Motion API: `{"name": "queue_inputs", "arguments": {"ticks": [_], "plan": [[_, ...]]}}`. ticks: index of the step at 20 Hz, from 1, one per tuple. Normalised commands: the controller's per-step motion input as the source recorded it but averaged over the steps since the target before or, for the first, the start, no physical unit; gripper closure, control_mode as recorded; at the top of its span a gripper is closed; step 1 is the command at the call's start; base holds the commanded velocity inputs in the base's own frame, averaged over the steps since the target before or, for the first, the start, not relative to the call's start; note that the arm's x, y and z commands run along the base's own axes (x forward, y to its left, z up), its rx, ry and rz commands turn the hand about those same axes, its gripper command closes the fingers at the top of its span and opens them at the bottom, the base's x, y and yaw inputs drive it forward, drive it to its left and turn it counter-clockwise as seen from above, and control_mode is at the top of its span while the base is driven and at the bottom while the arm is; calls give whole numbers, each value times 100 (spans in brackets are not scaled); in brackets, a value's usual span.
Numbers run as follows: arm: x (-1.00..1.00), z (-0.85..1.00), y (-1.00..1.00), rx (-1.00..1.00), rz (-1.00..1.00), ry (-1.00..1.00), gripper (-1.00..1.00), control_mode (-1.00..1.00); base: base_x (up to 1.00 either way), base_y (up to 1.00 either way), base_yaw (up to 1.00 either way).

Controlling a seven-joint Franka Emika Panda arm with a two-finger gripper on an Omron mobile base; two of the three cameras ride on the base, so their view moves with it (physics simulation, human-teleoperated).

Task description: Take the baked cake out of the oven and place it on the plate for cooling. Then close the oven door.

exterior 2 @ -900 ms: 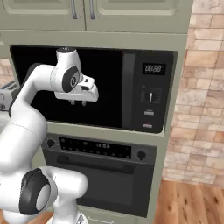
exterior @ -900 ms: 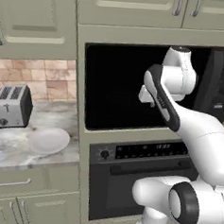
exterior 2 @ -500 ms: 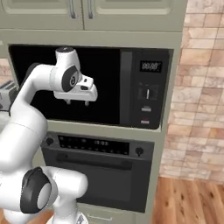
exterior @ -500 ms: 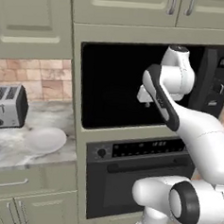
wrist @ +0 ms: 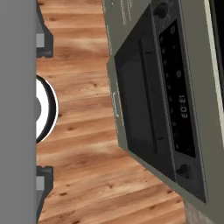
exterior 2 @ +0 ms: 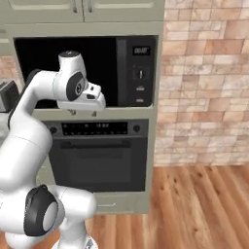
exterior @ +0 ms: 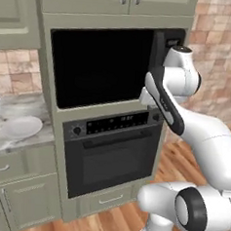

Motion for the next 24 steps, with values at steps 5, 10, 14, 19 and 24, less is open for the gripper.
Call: {"name": "queue_inputs", "arguments": {"ticks": [5, 10, 14, 19, 24], "plan": [[0, 0, 0, 0, 0, 0, -100, 100, -52, 56, -43], [0, 0, 0, 0, 0, 0, -100, 100, -14, 89, -47], [0, 0, 0, 0, 0, 0, -100, 100, 0, 84, -43], [0, 0, 0, 0, 0, 0, -100, 100, 2, 75, -38], [0, 0, 0, 0, 0, 0, -100, 100, 4, 79, -35]]}}
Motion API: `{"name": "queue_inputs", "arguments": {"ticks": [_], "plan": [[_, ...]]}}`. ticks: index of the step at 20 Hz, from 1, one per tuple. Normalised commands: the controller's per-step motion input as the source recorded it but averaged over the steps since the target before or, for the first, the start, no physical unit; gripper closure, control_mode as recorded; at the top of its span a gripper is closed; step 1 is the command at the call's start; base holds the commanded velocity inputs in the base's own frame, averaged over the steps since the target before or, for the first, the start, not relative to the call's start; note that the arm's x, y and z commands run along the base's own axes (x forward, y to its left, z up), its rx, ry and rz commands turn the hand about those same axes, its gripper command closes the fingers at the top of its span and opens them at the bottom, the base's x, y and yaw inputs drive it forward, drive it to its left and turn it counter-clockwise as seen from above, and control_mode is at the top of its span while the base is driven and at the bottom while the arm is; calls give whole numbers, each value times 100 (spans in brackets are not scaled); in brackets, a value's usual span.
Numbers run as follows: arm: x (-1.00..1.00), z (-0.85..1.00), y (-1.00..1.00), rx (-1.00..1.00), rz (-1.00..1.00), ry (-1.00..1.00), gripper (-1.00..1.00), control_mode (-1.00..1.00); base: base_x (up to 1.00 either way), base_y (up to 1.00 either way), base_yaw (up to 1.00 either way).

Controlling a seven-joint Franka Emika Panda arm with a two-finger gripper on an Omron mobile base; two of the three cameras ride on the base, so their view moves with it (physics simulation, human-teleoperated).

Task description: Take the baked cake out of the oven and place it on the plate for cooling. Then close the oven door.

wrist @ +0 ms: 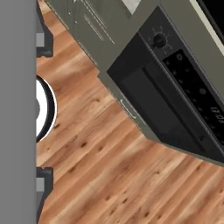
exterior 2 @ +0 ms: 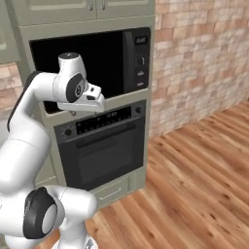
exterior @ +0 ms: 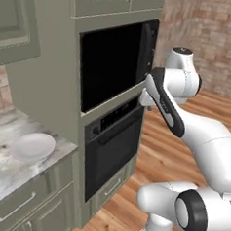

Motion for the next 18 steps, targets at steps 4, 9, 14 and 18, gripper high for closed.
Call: {"name": "queue_inputs", "arguments": {"ticks": [4, 9, 14, 18], "plan": [[0, 0, 0, 0, 0, 0, -100, 100, 6, 68, -32], [0, 0, 0, 0, 0, 0, -100, 100, 9, 65, -30], [0, 0, 0, 0, 0, 0, -100, 100, 6, 66, -28], [0, 0, 0, 0, 0, 0, -100, 100, 0, 42, -21]]}}
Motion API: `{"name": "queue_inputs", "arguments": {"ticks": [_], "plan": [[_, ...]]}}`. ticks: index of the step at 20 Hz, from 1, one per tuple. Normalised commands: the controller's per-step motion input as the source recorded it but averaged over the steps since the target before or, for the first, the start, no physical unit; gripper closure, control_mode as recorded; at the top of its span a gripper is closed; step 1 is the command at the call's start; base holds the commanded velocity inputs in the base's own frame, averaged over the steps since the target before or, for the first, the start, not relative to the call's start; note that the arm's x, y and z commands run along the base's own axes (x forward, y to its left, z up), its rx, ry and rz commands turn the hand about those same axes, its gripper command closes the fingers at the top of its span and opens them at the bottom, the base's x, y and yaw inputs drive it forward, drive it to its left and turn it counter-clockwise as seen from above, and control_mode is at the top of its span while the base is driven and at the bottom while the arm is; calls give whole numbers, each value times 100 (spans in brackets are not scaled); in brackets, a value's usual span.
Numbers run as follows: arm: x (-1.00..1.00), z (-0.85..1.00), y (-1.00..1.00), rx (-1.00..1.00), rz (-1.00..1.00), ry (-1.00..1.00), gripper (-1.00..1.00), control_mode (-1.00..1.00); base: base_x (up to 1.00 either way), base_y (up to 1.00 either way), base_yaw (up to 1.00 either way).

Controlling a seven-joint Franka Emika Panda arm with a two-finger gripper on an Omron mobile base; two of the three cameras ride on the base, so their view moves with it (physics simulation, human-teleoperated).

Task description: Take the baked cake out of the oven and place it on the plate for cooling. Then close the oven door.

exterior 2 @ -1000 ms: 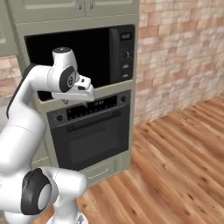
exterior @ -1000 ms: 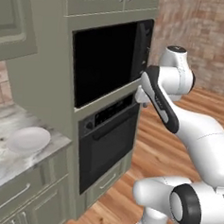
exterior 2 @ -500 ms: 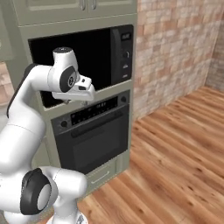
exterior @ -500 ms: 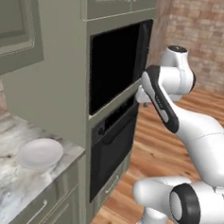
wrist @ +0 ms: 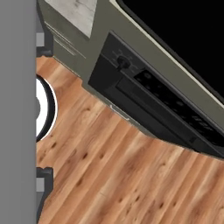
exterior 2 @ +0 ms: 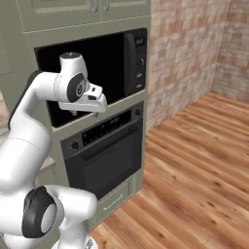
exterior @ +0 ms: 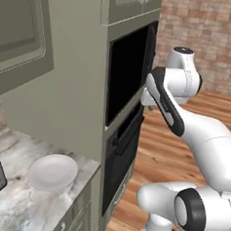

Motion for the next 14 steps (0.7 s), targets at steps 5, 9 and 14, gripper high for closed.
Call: {"name": "queue_inputs", "arguments": {"ticks": [5, 9, 14], "plan": [[0, 0, 0, 0, 0, 0, -100, 100, -5, 8, -9], [0, 0, 0, 0, 0, 0, -100, 100, -4, 0, 0], [0, 0, 0, 0, 0, 0, -100, 100, 0, 0, 0]]}}
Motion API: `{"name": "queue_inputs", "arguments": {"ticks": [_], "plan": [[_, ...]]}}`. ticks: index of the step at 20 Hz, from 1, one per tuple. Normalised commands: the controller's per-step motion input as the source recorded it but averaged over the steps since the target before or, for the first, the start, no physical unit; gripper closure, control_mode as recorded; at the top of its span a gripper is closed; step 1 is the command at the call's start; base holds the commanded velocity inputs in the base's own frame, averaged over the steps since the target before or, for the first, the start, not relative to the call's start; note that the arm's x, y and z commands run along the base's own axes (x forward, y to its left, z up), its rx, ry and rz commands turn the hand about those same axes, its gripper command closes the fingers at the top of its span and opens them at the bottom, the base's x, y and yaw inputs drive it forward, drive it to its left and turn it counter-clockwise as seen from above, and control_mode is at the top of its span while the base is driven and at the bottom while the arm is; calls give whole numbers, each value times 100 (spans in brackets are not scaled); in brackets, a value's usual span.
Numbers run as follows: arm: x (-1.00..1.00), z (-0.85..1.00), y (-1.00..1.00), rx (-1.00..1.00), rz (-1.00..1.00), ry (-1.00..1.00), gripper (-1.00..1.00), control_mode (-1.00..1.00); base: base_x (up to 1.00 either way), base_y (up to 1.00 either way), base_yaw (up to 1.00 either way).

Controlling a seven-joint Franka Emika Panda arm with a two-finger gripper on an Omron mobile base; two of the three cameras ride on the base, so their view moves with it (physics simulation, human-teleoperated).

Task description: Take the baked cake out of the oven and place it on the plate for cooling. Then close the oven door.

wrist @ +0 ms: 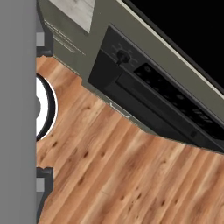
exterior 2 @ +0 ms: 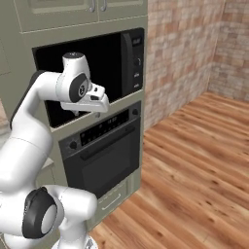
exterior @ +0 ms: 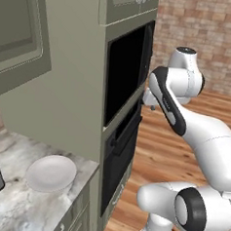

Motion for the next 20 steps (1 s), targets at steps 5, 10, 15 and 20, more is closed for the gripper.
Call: {"name": "queue_inputs", "arguments": {"ticks": [5, 10, 15, 20], "plan": [[0, 0, 0, 0, 0, 0, -100, 100, -4, 0, 0], [-4, -53, 0, 1, -3, -1, -100, -100, 0, 0, 0], [22, -100, 0, 21, -12, -1, -100, -100, 0, 0, 0], [45, -100, -4, 8, -24, -1, -100, -100, 0, 0, 0]]}}
